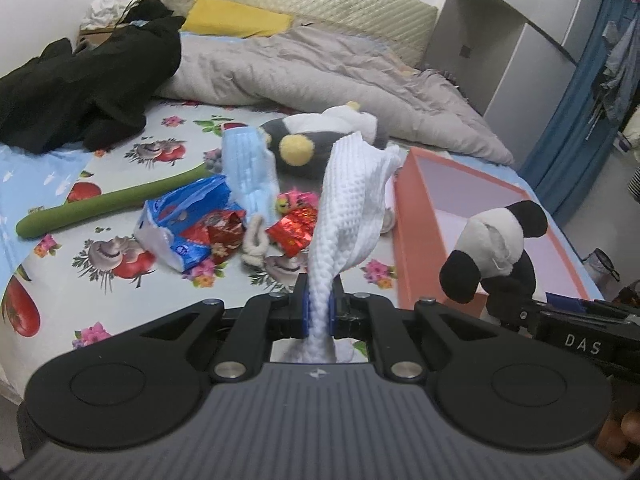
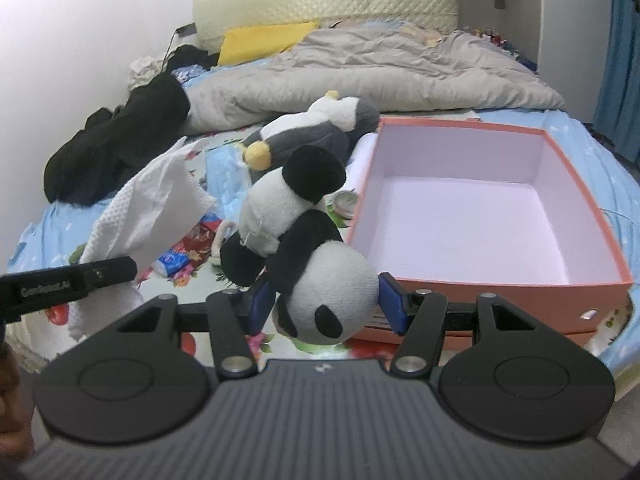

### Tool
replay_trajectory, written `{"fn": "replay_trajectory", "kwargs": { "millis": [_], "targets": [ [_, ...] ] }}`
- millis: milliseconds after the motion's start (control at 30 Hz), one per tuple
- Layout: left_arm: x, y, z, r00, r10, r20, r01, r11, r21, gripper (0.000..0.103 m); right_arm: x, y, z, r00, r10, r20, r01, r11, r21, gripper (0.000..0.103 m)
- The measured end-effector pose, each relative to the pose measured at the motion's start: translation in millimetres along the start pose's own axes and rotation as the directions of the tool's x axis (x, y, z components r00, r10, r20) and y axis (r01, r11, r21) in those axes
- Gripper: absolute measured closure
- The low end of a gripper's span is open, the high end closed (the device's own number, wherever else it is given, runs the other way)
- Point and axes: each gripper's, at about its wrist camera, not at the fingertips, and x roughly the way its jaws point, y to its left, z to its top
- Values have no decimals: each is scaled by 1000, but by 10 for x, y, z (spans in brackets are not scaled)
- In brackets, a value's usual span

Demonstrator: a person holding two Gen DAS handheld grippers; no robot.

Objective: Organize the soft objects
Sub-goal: 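Carry the towel with the left tool while the right tool carries the panda over the pink box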

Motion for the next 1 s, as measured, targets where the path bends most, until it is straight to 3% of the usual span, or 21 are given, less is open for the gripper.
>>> {"fn": "replay_trajectory", "kwargs": {
  "millis": [500,1000],
  "targets": [
    [-16,-864,98,993,-122,0,121,986,115,92,-479,-643,-18,995,-89,54,83,991,100,43],
    [787,-1707,366,981,-156,-114,176,966,191,92,-174,-1459,148,986,-163,40,152,966,209,43]
  ]
}}
